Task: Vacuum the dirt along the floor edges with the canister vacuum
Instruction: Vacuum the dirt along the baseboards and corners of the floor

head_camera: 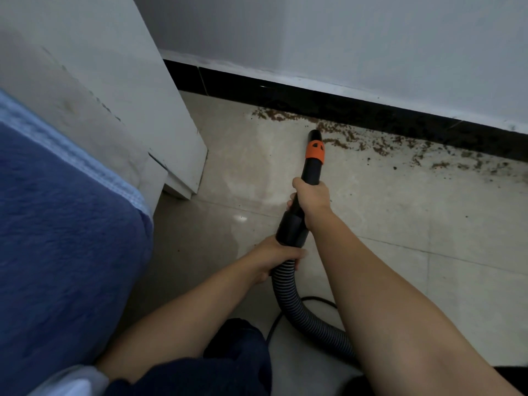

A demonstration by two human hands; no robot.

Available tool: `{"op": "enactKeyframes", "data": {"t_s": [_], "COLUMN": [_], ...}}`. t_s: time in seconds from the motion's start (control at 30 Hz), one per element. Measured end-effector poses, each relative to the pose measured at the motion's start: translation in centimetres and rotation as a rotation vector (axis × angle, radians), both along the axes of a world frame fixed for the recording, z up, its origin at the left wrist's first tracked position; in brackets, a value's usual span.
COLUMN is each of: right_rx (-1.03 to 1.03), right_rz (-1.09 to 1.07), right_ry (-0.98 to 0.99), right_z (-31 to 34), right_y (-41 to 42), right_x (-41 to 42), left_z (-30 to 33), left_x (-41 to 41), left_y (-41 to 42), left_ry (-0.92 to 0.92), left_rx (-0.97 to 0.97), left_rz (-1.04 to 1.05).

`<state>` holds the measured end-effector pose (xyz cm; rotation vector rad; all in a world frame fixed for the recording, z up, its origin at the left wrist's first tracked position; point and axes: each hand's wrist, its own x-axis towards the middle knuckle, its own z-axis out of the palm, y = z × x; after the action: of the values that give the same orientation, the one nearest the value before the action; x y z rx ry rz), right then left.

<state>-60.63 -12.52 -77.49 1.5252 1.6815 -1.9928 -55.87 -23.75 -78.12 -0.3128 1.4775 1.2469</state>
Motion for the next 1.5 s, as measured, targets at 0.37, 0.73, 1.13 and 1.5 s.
{"op": "enactKeyframes", "data": {"t_s": [0.37, 0.73, 1.13, 1.5], "right_rx": [-0.078, -0.106, -0.062, -0.083], "right_rz": [0.109, 0.213, 0.089, 0.111], "right_ry": [0.026, 0.030, -0.009, -0.008], "right_z": [0.7, 0.5, 0.2, 0.8], "right_y": [-0.3, -3.6, -1.9, -1.3], "right_x": [-2.4, -5.2, -3.9, -4.3], "left_z": [0.4, -0.3, 0.2, 0.5], "left_x": [-0.9, -2.9, -2.7, -3.2], "left_y": [0.4, -2.4, -1.5, -1.3], "left_ry": [0.021, 0.048, 0.027, -0.004], "left_rx": [-0.023, -0.056, -0.034, 0.005], "left_rz": [0.123, 0.185, 0.043, 0.023]}}
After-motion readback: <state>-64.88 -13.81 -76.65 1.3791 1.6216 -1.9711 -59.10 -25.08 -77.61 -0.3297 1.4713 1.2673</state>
